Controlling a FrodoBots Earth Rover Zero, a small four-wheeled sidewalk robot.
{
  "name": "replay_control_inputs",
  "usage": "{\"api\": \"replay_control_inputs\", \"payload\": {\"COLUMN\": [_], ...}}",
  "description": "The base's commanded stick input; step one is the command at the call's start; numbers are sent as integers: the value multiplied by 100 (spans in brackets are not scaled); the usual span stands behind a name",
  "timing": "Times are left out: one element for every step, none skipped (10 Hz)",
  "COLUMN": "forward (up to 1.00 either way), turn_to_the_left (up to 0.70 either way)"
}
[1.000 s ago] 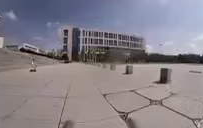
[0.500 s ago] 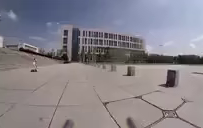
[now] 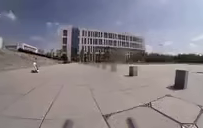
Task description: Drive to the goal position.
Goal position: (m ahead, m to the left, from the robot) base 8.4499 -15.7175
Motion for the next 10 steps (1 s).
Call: {"api": "replay_control_inputs", "payload": {"forward": [70,70,70,70,70,70,70,70,70,70], "turn_to_the_left": [-34,-34,-34,-34,-34,-34,-2,0,0,0]}}
